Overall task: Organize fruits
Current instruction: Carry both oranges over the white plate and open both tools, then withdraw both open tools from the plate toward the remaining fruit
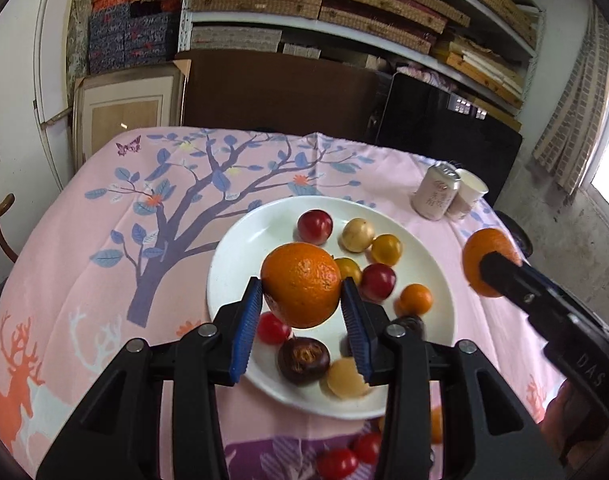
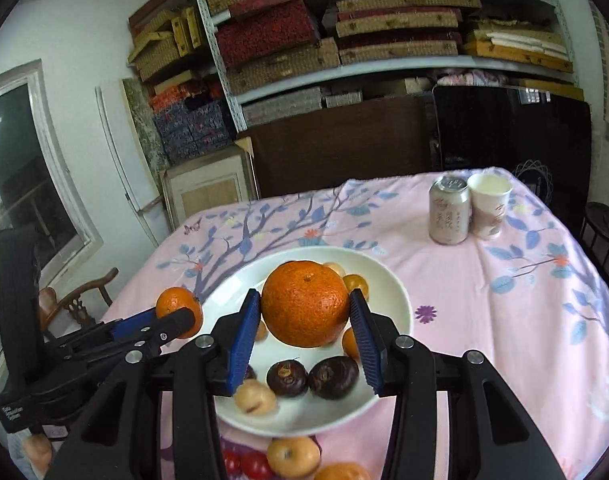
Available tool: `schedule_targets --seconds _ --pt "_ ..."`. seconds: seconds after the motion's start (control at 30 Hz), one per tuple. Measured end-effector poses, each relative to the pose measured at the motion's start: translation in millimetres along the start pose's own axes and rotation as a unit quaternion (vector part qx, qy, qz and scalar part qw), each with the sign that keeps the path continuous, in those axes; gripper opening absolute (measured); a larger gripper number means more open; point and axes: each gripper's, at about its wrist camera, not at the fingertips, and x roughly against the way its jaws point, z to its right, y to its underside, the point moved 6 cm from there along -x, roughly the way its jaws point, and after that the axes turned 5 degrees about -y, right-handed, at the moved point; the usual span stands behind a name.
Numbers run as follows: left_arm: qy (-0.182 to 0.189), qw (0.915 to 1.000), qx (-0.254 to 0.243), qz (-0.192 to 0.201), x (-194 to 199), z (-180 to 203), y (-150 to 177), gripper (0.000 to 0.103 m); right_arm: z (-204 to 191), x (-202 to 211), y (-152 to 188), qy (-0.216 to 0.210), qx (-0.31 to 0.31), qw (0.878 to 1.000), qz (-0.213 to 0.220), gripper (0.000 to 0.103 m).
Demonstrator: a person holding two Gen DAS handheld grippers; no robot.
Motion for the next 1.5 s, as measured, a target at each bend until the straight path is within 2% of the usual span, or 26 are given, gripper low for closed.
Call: schedule_targets --seconds 0.1,0.17,0.27,0.33,0.37,0.43,0.57,0.73,0.87,1.0,1.2,1.3,1.4,1.5 --pt "-0.004 0.9998 -0.007 -0.016 -25 1 3 0.040 2 -30 11 0.000 -0.002 0.999 -0.034 0.046" --pt "-0.011 0.9994 -0.018 -0.027 -39 1 9 0.040 1 -43 21 0.002 0.021 0.998 -0.061 0.046" --pt "-0.010 0.9991 -0.017 -0.038 -53 -2 15 0.040 4 -50 27 0.007 0.020 0.997 -0.069 0.047" --pt "-0.020 0.9992 -0.020 -0.029 -53 -3 15 0.042 4 -51 30 0.000 0.017 0.997 -0.070 0.049" --pt "-0.026 0.9991 -0.023 -0.023 -52 -3 15 0.045 5 -50 31 0.001 0.017 0.998 -0.066 0.061" --pt "-0.030 0.9991 -0.029 -0.012 -46 -1 16 0.058 7 -45 27 0.013 0.021 0.999 -0.047 0.068" --pt "-0.046 0.9980 -0.043 0.011 -32 4 15 0.063 5 -28 17 0.015 0.031 0.999 -0.019 0.069" --pt "-0.049 0.9973 -0.045 0.033 -15 8 13 0.072 6 -19 10 0.011 0.025 1.000 -0.008 0.071" --pt "-0.042 0.9973 -0.044 0.041 -2 12 14 0.074 4 -9 6 0.006 0.018 1.000 0.003 0.073" --pt "-0.050 0.9959 -0.056 0.052 9 18 23 0.075 -1 2 6 0.001 0.015 1.000 0.014 0.073" --pt "-0.054 0.9937 -0.075 0.064 28 28 35 0.077 0 15 29 0.010 0.021 1.000 0.015 0.074" --pt "-0.067 0.9903 -0.097 0.075 38 36 45 0.078 7 24 42 0.001 -0.005 1.000 0.014 0.075" --pt "-0.051 0.9906 -0.102 0.075 50 41 58 0.079 9 37 52 -0.010 -0.008 1.000 0.019 0.075" --pt "-0.046 0.9910 -0.102 0.073 61 41 74 0.081 5 52 63 -0.002 0.012 0.999 0.032 0.077"
